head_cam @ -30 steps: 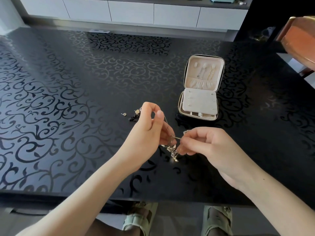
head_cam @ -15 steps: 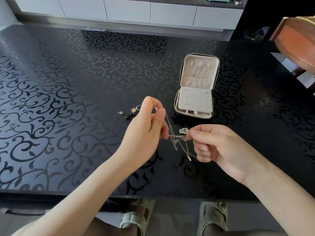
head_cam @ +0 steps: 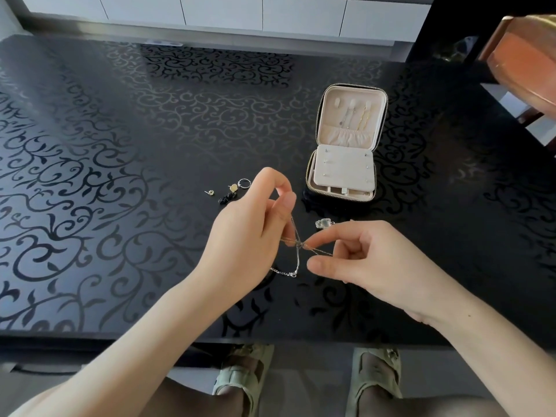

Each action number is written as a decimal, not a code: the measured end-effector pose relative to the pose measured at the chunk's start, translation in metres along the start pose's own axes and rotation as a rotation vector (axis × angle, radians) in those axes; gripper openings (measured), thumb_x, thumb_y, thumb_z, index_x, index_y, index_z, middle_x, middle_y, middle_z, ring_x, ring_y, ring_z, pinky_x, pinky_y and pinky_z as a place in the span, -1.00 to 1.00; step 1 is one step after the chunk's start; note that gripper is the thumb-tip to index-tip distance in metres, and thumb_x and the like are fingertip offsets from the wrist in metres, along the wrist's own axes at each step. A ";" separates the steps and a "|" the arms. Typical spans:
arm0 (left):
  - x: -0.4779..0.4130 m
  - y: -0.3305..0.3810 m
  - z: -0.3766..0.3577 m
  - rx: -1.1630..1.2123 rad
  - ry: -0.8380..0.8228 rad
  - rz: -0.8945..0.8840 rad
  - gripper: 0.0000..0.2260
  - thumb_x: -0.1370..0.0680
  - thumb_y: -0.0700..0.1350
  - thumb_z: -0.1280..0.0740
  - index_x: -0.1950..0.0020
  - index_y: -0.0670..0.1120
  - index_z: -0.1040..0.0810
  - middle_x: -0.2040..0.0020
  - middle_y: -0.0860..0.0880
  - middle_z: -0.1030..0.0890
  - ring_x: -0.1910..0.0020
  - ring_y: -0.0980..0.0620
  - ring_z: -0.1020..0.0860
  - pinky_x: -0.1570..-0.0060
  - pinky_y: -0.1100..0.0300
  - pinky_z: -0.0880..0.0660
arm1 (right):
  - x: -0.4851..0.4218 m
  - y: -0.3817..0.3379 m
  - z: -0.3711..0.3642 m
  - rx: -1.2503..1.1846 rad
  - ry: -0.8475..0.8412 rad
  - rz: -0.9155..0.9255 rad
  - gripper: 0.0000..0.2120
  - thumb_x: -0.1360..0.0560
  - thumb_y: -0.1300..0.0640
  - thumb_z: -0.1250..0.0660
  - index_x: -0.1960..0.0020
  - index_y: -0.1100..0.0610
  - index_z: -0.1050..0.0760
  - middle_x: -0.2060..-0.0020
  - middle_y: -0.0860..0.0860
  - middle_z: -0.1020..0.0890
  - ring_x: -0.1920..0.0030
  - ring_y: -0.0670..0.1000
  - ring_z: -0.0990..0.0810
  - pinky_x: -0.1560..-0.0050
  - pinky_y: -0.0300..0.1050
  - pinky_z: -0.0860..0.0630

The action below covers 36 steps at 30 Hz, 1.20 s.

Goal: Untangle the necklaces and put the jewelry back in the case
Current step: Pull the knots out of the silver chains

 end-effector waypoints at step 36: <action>-0.024 -0.044 -0.021 -0.324 0.006 -0.066 -0.86 -0.53 -0.11 -0.32 -0.06 -0.08 -0.56 0.06 0.03 -0.60 0.02 -0.02 -0.51 -0.03 0.28 -0.32 | -0.005 0.023 0.003 0.516 0.164 -0.070 -0.86 -0.42 0.14 -0.42 0.14 -0.10 -0.55 0.26 -0.16 -0.53 0.26 -0.18 -0.53 0.25 -0.38 -0.45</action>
Point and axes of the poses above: each hand's wrist, its own x-axis away from the middle knuckle, its own z-axis out of the back of the hand, y = z × x, the point moved 6 cm from there along -x, towards the middle knuckle
